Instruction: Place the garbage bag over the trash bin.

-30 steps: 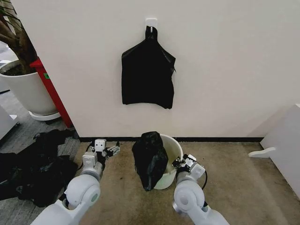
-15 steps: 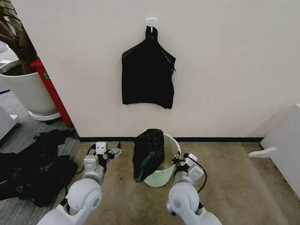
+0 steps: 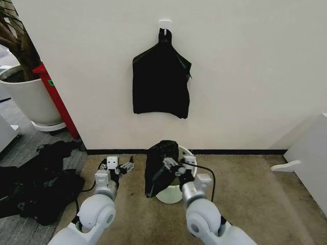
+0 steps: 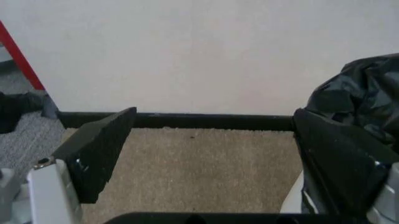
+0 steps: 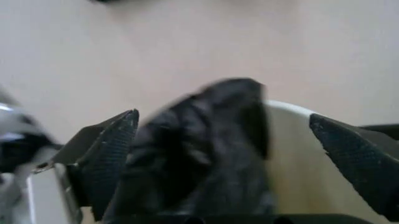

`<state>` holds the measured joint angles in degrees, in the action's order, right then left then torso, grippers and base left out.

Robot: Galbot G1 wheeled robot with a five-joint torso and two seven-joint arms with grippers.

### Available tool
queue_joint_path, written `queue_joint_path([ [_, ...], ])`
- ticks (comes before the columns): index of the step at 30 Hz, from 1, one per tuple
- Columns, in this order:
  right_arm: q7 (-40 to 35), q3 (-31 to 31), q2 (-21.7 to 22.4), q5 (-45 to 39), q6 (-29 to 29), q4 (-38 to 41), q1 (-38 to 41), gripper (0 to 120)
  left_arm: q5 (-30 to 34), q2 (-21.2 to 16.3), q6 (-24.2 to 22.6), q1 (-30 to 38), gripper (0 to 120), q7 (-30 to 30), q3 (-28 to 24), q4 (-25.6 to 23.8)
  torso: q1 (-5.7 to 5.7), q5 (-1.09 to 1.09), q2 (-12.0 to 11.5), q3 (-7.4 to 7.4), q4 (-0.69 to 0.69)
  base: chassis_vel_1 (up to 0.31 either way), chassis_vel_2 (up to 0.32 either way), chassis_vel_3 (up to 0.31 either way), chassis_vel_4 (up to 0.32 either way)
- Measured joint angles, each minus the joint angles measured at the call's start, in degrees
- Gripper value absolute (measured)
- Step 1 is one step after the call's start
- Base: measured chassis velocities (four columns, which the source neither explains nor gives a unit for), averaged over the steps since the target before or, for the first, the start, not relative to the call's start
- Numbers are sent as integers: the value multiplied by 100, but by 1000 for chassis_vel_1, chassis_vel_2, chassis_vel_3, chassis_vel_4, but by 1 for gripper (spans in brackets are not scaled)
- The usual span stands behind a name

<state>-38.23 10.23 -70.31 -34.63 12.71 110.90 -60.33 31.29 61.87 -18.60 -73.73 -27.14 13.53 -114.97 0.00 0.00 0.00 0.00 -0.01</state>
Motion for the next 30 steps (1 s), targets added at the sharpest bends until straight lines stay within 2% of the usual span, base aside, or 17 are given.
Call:
queue_joint_path([
  [5, -437, 77, -38, -148, 445, -268, 274, 94, -33, -9, 33, 32, 100, 0, 19, 89, 0, 0, 0, 0, 1, 0, 0, 0, 0],
  [12, -861, 151, -128, -608, 1049, -583, 621, 70, -209, 104, 120, 55, 100, -1, -36, 188, 0, 1, 0, 0, 1, 0, 0, 0, 0],
  [16, -615, 86, -207, -457, 832, -635, 611, 52, -302, 121, 174, 42, 100, -9, -43, 189, 0, 1, 0, 0, 1, 0, 0, 0, 0],
  [19, -577, 86, -210, -438, 821, -600, 564, 46, -312, 90, 187, 34, 100, -18, -33, 189, 0, 0, 0, 0, 1, 0, 0, 0, 0],
  [25, -518, 103, -172, -329, 820, -492, 390, 20, -301, 83, 198, 8, 100, -68, -25, 133, 0, 0, 0, -1, 1, 0, 0, 0, 0],
  [26, -518, 103, -172, -329, 820, -492, 390, 20, -301, 83, 198, 8, 100, -68, -25, 133, 0, 0, 0, -1, 1, 0, 0, 0, 0],
  [30, -414, 10, -174, 39, 760, -525, 279, 5, -312, 98, 216, -24, 100, -72, -81, 109, 0, 0, 0, 0, 1, 0, 0, 0, 0],
])
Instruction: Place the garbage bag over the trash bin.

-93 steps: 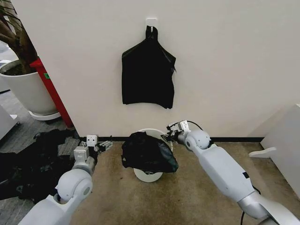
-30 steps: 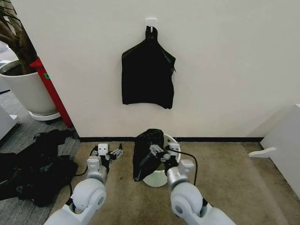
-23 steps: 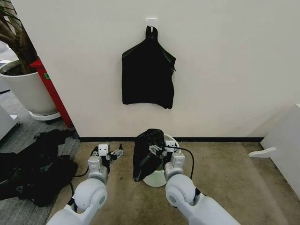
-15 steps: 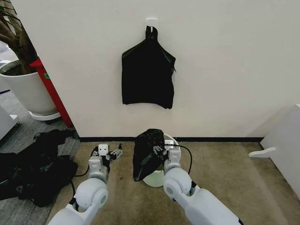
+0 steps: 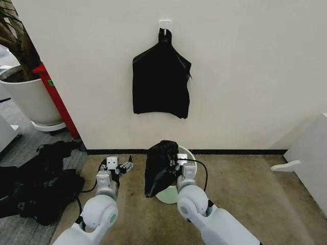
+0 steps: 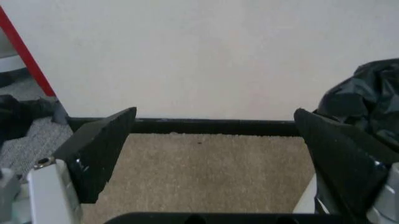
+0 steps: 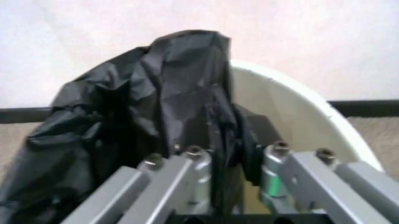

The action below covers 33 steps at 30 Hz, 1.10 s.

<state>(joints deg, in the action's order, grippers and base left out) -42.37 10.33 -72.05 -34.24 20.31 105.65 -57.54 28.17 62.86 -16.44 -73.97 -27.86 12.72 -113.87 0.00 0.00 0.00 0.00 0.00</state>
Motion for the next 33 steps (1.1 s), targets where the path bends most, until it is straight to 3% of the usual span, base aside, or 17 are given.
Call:
queue_joint_path([
  [1, 30, -27, -3, 96, -59, 13, -42, 0, -3, 2, 9, -4, 100, 16, -21, -1, 0, 0, 0, 0, 0, 0, 0, 0, 0],
  [6, 286, -78, -10, 631, -419, 224, -269, 0, 131, -32, 20, 55, 100, 137, -111, -5, 0, 0, 0, 0, -1, 0, 0, 0, 0],
  [12, 533, -109, -86, 1342, -764, 298, -543, 0, 995, -139, 22, 301, 100, 592, -234, -11, 0, 0, 0, 0, 0, 0, 0, 0, 0],
  [13, 566, -100, -105, 1437, -821, 288, -573, 0, 1370, -148, -103, 371, 100, 768, -265, -10, 0, 0, 0, 0, 1, 0, 0, 0, 0],
  [16, 670, -31, -131, 1524, -961, 131, -512, 0, 1694, -96, -364, 445, 100, 941, -313, 63, 0, -1, 0, 0, -2, 0, 0, 0, 0],
  [22, 724, -58, -141, 1550, -1054, 40, -453, 0, 1812, 125, -964, 938, 100, 752, -443, 407, 0, 1, 0, 0, 1, 0, 0, 0, 0],
  [29, 725, -80, -137, 1537, -1055, 4, -437, 0, 1867, 309, -1202, 1460, 100, 608, -474, 786, 0, 0, 0, 0, 0, 0, 0, 0, 0],
  [33, 724, -81, -183, 1534, -1052, -52, -406, 0, 1956, 417, -1588, 1802, 98, 533, -526, 1132, 0, 0, 0, 0, 0, 0, 0, 0, 0],
])
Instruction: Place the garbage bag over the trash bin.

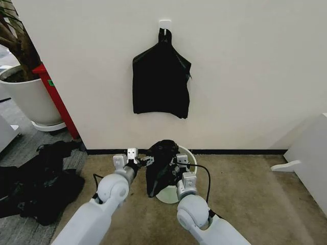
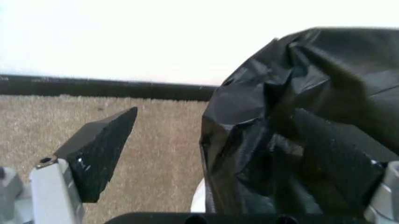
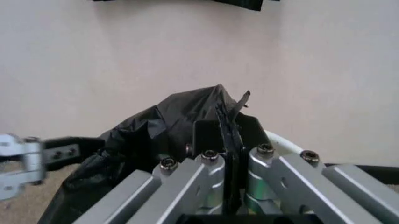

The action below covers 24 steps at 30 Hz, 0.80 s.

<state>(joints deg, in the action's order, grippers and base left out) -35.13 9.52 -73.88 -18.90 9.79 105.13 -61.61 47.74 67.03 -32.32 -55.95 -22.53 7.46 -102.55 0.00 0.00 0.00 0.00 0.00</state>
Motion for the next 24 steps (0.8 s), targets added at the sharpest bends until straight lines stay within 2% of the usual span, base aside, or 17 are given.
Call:
queue_joint_path([
  [6, -3, 0, -29, 0, 11, -43, 25, 0, 4, 179, -253, 251, 92, -7, -210, 346, 0, 0, 0, 0, 0, 0, 0, 0, 0],
  [9, -4, -2, -33, 0, 14, -43, 26, 0, -11, 246, -320, 311, 85, 9, -295, 461, 0, 0, 0, 0, 1, 0, 0, 0, 0],
  [16, -8, -30, -16, 4, 20, 1, -4, 0, -380, 403, -380, 444, 61, 105, -449, 869, 0, -1, 0, -1, 0, 0, 0, 0, 0],
  [18, -8, -30, -16, 6, 20, 3, -7, 0, -402, 417, -374, 451, 58, 96, -454, 900, 0, -1, 0, -1, -1, 0, 0, 0, 0],
  [23, -12, -31, -28, 28, 21, 7, -10, 0, -444, 467, -444, 457, 36, 68, -452, 963, 0, -1, 0, -1, -1, 0, 0, 0, 0],
  [24, -12, -31, -28, 28, 21, 7, -10, 0, -444, 467, -444, 457, 36, 68, -452, 963, 0, -1, 0, -1, -1, 0, 0, 0, 0],
])
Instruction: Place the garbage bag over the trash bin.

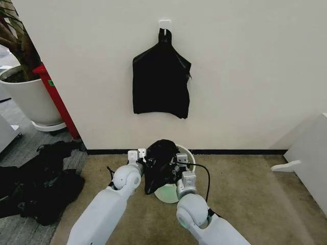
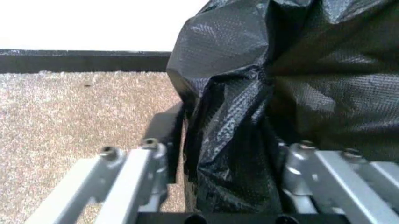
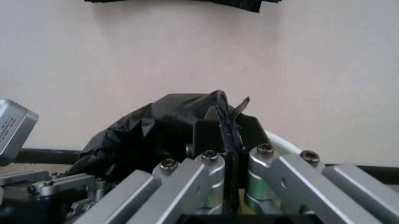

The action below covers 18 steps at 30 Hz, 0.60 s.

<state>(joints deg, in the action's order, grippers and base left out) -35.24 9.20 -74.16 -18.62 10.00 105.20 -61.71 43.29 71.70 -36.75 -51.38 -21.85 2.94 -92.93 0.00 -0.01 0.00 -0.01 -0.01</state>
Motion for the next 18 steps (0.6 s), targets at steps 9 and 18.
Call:
queue_joint_path([
  [9, -21, 0, -5, -36, -14, -2, -13, 0, 102, -155, -51, -151, 4, 68, 223, -282, 0, 3, -1, 1, 2, 0, 0, 0, 0],
  [18, -98, -185, 4, -961, -164, 254, -24, 0, -125, -550, 392, -510, 4, 545, 564, -908, 0, 2, -1, 1, 0, 0, 0, 0, 0],
])
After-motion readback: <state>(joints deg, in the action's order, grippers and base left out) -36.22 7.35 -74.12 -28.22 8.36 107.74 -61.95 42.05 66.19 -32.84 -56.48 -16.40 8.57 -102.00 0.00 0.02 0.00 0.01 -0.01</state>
